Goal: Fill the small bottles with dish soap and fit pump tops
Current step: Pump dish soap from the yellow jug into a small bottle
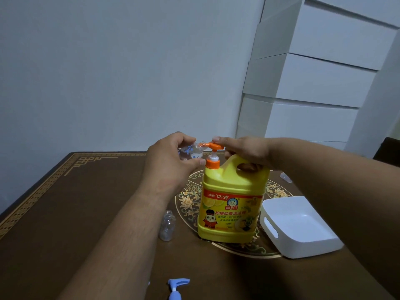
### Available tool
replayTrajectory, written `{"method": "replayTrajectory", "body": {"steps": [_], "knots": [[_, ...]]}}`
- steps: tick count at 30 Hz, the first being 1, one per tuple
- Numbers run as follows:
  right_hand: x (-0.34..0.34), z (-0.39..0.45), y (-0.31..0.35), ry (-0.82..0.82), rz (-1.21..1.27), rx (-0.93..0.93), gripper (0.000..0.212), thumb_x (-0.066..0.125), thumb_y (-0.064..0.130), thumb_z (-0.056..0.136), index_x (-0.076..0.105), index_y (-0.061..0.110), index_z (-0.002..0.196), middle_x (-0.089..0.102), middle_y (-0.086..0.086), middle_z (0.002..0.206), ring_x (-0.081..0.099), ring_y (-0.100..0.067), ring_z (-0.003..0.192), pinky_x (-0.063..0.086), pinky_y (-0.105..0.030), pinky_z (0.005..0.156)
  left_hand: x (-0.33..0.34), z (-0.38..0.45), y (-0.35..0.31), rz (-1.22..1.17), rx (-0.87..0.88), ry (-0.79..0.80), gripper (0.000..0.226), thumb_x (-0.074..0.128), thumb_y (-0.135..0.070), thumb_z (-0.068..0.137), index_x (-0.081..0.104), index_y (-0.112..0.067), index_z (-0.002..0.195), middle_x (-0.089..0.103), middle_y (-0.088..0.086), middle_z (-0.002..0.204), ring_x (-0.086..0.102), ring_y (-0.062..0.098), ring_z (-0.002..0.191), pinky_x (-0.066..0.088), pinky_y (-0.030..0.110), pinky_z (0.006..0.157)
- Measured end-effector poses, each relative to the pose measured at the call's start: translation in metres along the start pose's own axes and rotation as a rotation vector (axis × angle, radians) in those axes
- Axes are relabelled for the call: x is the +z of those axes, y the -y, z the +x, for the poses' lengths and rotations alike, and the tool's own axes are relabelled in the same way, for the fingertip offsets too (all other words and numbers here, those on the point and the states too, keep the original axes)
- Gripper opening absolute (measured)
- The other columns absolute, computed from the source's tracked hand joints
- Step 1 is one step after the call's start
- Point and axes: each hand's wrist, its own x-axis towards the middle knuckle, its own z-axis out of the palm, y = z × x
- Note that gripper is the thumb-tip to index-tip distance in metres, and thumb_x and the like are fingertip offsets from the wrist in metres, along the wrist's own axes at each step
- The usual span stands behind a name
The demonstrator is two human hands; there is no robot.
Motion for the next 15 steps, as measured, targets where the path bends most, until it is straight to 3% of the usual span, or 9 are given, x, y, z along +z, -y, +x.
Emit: {"method": "replayTrajectory", "body": {"steps": [2,4,5,7,10,12,15], "knots": [[0.0,0.001,0.001,-0.007,-0.049,0.002,0.08,0.05,0.1,0.057,0.066,0.028,0.087,0.063,-0.013,0.076,0.057,-0.025,0.063,0.043,-0.037,0.069,0.0,-0.001,0.001,0.012,-0.007,0.015,0.051,0.097,-0.029,0.071,0.074,-0.028,0.117,0.072,-0.015,0.106,0.064,-0.009,0.089,0.053,0.017,0.08],[0.001,0.002,0.001,-0.025,-0.094,0.004,0.098,0.048,0.101,0.053,0.068,0.026,0.113,0.073,-0.024,0.114,0.072,-0.041,0.101,0.056,-0.049,0.094,0.002,-0.001,0.003,0.021,-0.018,0.023,0.051,0.097,-0.029,0.07,0.074,-0.028,0.115,0.071,-0.015,0.104,0.067,-0.003,0.091,0.054,0.02,0.081],[0.002,0.001,0.002,-0.029,-0.111,0.014,0.104,0.048,0.101,0.052,0.067,0.025,0.121,0.067,-0.024,0.131,0.066,-0.044,0.118,0.051,-0.056,0.104,0.002,-0.001,0.004,0.023,-0.02,0.021,0.051,0.098,-0.029,0.07,0.074,-0.028,0.115,0.071,-0.015,0.104,0.067,-0.001,0.092,0.054,0.019,0.08],[0.003,-0.001,0.004,-0.023,-0.13,0.017,0.102,0.048,0.099,0.061,0.065,0.023,0.127,0.061,-0.022,0.14,0.06,-0.044,0.127,0.045,-0.058,0.109,0.003,0.0,0.006,0.023,-0.02,0.021,0.051,0.098,-0.028,0.069,0.074,-0.028,0.114,0.072,-0.015,0.104,0.067,-0.002,0.093,0.051,0.016,0.078],[0.002,-0.006,0.004,-0.04,-0.119,0.017,0.099,0.045,0.096,0.069,0.064,0.02,0.129,0.071,-0.022,0.122,0.071,-0.034,0.103,0.053,-0.044,0.092,0.001,0.001,0.007,-0.003,-0.021,0.032,0.051,0.099,-0.026,0.068,0.075,-0.027,0.113,0.073,-0.014,0.105,0.066,-0.005,0.092,0.05,0.014,0.078],[0.002,-0.01,0.002,-0.034,-0.077,0.01,0.11,0.044,0.101,0.059,0.064,0.018,0.129,0.071,-0.02,0.096,0.06,-0.026,0.074,0.045,-0.039,0.075,-0.001,0.001,0.006,-0.039,-0.02,0.032,0.053,0.099,-0.027,0.067,0.075,-0.026,0.114,0.074,-0.013,0.106,0.067,-0.005,0.094,0.054,0.017,0.082],[0.003,-0.011,-0.001,-0.02,-0.008,-0.009,0.1,0.044,0.107,0.048,0.066,0.025,0.102,0.061,-0.018,0.09,0.045,-0.021,0.07,0.034,-0.036,0.069,-0.002,0.002,0.004,-0.053,-0.008,0.018,0.055,0.099,-0.028,0.066,0.076,-0.025,0.116,0.074,-0.013,0.108,0.067,-0.005,0.097,0.053,0.019,0.084]]}}
